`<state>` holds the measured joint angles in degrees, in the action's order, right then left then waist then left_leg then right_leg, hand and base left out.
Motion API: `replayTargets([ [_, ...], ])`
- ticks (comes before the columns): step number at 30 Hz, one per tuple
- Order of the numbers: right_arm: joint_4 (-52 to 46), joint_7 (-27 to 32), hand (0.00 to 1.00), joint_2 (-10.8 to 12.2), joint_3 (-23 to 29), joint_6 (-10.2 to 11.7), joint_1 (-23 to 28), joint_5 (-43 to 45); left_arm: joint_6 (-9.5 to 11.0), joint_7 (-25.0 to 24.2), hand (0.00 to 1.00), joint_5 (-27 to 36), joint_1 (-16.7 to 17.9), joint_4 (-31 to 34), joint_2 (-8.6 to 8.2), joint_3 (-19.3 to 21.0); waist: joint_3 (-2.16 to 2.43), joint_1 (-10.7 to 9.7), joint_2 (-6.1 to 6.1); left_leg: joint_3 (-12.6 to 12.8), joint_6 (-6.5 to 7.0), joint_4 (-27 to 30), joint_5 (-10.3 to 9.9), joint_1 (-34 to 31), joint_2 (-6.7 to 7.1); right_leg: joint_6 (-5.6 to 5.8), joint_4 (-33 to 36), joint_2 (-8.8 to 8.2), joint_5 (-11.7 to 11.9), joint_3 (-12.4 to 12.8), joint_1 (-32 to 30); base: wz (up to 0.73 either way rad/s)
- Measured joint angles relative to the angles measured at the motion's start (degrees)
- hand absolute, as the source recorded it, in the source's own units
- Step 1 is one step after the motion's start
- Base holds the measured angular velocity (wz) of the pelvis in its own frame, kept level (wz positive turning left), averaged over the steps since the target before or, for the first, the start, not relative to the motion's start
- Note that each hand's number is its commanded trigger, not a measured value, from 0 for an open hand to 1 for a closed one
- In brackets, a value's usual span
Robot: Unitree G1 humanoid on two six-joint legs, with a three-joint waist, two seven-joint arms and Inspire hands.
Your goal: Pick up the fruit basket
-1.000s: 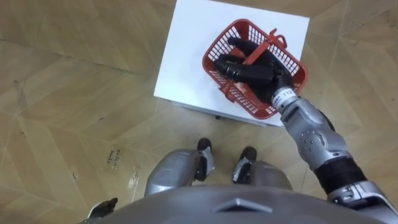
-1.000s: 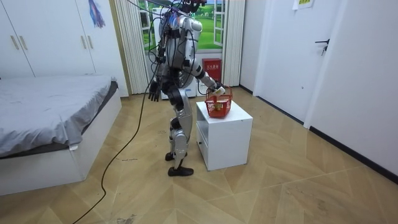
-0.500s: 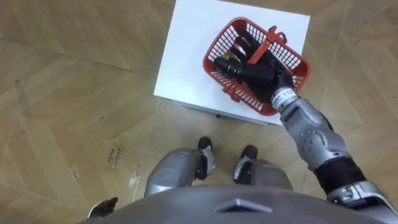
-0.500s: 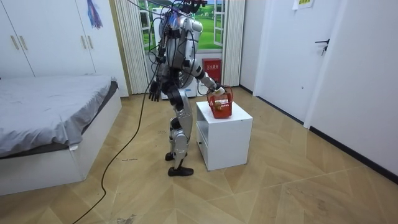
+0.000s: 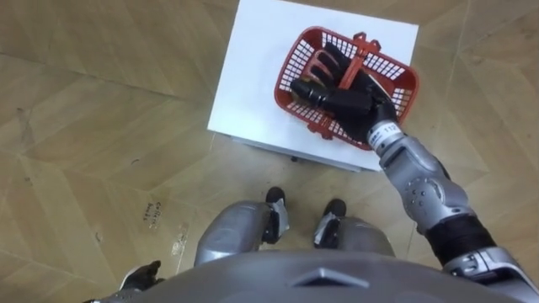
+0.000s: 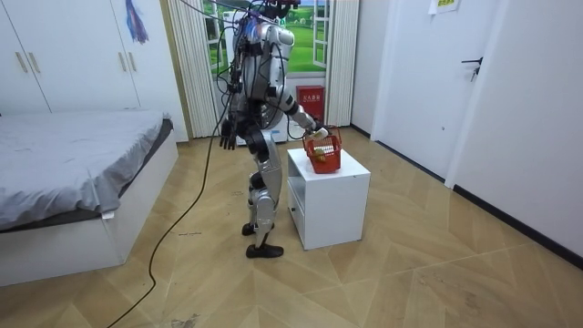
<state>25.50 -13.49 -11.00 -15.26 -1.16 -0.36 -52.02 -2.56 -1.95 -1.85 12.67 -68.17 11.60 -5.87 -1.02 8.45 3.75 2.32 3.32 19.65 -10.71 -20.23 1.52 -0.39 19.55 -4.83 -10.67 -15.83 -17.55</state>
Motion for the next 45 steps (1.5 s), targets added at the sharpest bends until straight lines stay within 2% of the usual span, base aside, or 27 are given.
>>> replayTargets([
  [7, 0.70, -3.94, 0.00, 0.23, 1.00, 0.15, 2.83, -16.02, 0.03, -0.20, 0.00, 0.00, 0.67, 0.10, -0.04, -0.01, 0.08, -0.32, -0.35, 0.87, 0.04, -0.25, 0.01, 0.46, -0.07, 0.00, 0.19, -0.05, -0.14, 0.48, -0.03, -0.04],
  [10, 0.83, -5.52, 0.00, 0.24, 1.19, 0.34, 3.82, -19.83, 0.04, -0.12, 0.00, 0.03, 0.71, 0.25, -0.06, -0.02, 0.17, -0.43, -0.51, 0.89, 0.07, -0.27, 0.03, 0.94, -0.03, 0.02, 0.11, -0.02, -0.15, 0.73, 0.27, -0.04],
  [28, 1.28, -11.74, 0.00, 0.27, 2.08, 0.28, 6.81, -26.99, 0.15, 0.19, 0.00, 0.06, 0.73, 0.64, -0.21, 0.07, 0.33, -0.36, -0.54, 0.98, 0.05, -1.91, 0.02, 3.22, -0.15, 0.13, -1.99, 0.55, 0.07, 0.71, 2.76, 0.00],
  [34, 1.28, -11.74, 0.00, 0.17, 2.14, 0.27, 8.11, -30.91, 0.15, 0.11, 0.00, 0.03, 0.65, 0.69, -0.21, 0.07, 0.34, -0.27, -0.56, 1.36, 0.04, -2.40, 0.01, 3.83, -0.22, 0.13, -1.99, 0.60, 0.07, 0.93, 3.06, -0.02],
  [45, 2.66, -12.33, 0.00, 0.01, 3.17, 0.27, 9.82, -31.99, 0.15, 0.11, 0.00, 0.04, 0.66, 1.54, -0.21, 0.07, 0.39, -0.54, -0.59, 2.45, -0.03, -2.40, -0.03, 3.97, -0.63, -0.09, -1.92, 0.83, 0.27, 1.66, 2.70, -0.04],
])
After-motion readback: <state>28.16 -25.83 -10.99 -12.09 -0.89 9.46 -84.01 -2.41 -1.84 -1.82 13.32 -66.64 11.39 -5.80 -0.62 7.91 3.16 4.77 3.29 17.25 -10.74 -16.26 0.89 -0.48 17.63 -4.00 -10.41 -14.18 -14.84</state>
